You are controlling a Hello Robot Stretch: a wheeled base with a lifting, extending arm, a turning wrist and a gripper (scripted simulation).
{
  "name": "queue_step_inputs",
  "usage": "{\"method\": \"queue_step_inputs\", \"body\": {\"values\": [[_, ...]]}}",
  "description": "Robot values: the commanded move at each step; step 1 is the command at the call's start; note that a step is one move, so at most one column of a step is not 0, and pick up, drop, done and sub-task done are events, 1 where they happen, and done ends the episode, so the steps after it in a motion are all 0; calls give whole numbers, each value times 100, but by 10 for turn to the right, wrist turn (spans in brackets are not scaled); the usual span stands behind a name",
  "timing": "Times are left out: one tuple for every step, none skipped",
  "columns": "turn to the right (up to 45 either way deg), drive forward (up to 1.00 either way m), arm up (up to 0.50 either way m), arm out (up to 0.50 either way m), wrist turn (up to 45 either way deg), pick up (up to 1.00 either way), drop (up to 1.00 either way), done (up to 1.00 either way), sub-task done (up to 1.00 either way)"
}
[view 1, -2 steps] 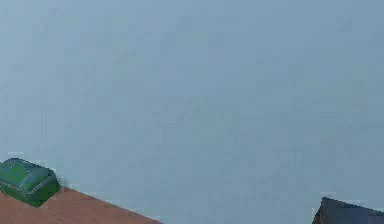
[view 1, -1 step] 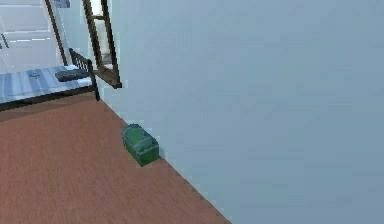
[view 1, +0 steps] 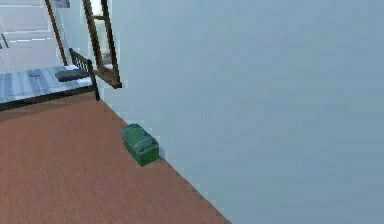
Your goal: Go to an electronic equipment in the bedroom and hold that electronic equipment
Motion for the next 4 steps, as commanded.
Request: {"method": "queue_step_inputs", "body": {"values": [[0,0,28,0,0,0,0,0,0],[0,0,0,30,0,0,0,0,0],[0,0,0,0,450,0,0,0,0],[0,0,0,0,450,0,0,0,0]]}}
